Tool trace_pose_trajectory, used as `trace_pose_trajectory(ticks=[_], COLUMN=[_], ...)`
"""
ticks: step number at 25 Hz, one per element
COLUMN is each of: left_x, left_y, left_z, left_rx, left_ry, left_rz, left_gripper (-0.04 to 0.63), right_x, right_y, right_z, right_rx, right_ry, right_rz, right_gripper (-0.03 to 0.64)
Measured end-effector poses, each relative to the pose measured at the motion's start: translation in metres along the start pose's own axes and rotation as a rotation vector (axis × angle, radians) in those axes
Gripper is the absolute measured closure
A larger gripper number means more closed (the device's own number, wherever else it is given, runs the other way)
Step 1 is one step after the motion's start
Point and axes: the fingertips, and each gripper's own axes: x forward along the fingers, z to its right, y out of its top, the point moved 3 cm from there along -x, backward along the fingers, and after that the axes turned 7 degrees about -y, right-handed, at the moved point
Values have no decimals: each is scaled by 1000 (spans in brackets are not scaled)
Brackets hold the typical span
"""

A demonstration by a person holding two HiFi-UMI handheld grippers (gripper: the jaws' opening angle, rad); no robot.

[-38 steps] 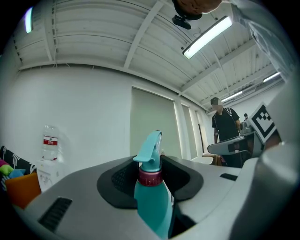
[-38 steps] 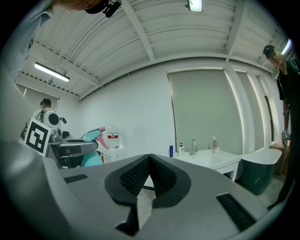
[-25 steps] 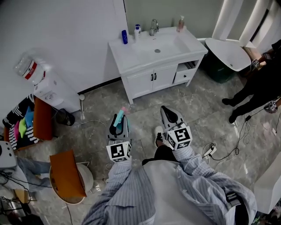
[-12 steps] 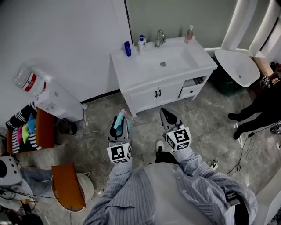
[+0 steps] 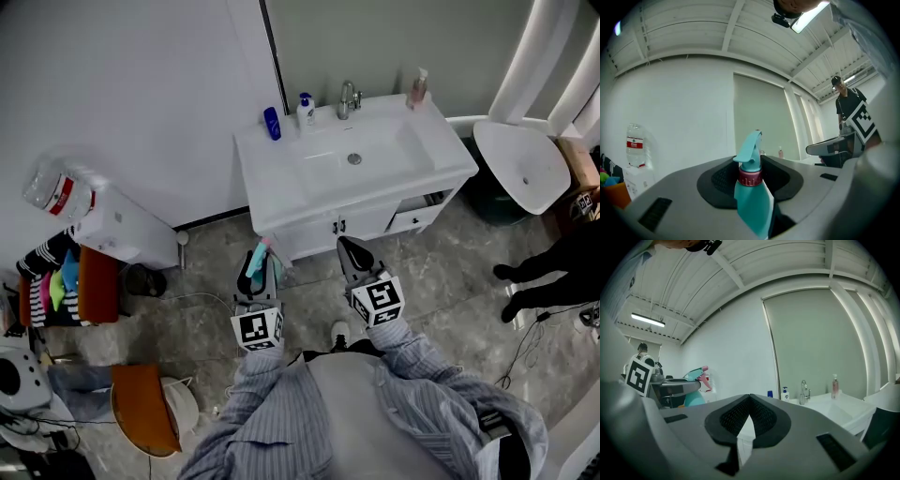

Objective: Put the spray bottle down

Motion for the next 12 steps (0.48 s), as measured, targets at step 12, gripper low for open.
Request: trace_pose_trajectory(ticks=[12], left_x=[70], left_y=[-17], left_z=[-26], left_rx=[-4], left_ry=[-33], left_rz=[-31], left_gripper=[456], right_x=[62], right_y=[-10], right_z=[26], right_rx=[21], right_ry=[-15], right_rz=[-35], right_gripper=[601])
